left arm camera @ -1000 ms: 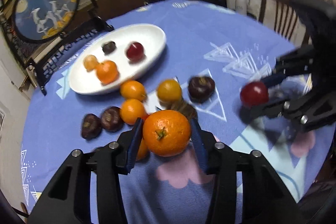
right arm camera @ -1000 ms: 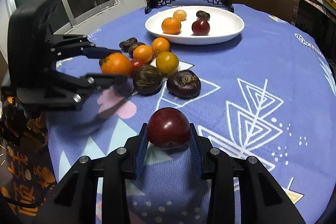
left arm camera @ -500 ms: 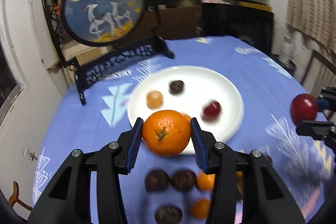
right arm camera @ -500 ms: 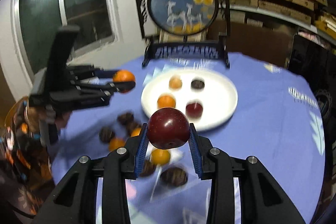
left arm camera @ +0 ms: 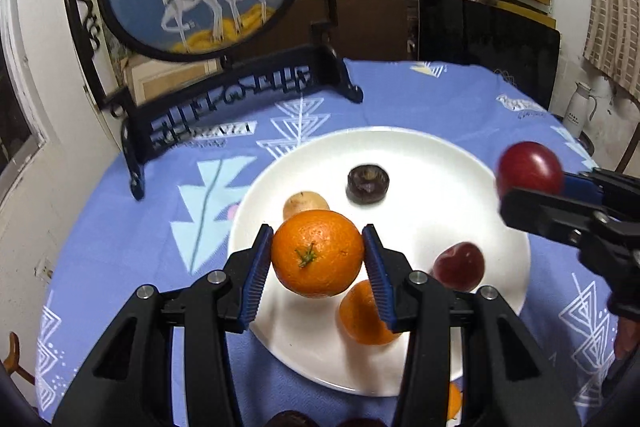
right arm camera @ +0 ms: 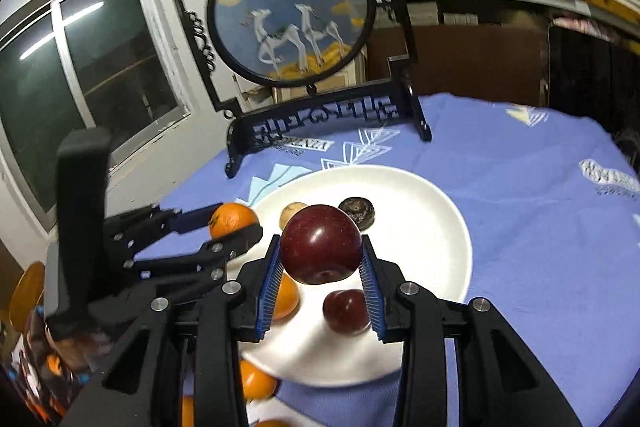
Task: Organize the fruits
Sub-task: 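Lower the mandarin with the left tool while the right tool lowers the plum onto the plate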
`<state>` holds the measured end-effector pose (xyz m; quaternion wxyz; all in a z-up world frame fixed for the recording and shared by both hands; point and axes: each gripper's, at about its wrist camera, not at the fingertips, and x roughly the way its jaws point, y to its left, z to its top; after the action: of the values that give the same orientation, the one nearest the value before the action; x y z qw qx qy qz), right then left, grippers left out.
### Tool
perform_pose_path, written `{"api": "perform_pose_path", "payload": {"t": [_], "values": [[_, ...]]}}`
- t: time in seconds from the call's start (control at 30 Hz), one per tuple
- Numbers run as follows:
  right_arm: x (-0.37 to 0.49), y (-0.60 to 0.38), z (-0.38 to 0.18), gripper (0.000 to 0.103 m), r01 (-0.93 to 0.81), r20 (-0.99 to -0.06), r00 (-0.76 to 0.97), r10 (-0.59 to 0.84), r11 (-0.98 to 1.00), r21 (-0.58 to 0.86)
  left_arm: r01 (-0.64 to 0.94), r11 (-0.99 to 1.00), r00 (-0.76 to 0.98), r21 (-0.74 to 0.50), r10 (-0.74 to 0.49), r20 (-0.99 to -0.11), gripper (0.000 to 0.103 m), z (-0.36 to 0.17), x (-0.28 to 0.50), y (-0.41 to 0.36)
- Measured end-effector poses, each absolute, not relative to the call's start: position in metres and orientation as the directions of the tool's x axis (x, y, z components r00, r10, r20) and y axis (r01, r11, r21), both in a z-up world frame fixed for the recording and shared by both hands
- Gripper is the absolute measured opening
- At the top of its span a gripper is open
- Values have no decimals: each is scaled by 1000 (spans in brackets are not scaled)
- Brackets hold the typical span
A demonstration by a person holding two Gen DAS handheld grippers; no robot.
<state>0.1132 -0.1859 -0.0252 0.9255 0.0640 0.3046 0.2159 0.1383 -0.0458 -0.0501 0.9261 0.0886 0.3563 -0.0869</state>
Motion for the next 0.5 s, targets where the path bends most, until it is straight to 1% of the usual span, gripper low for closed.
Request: {"api": "perform_pose_path", "payload": {"t": [0.23, 0.5], "values": [[134, -178, -44, 37, -365, -564, 691, 452, 892, 267, 224, 968, 715, 117, -82, -694, 44, -62, 144, -45], [139, -181, -50, 38, -352, -572, 687, 449, 894, 279, 230, 966, 707, 117, -83, -702, 44, -66, 147, -48]]}}
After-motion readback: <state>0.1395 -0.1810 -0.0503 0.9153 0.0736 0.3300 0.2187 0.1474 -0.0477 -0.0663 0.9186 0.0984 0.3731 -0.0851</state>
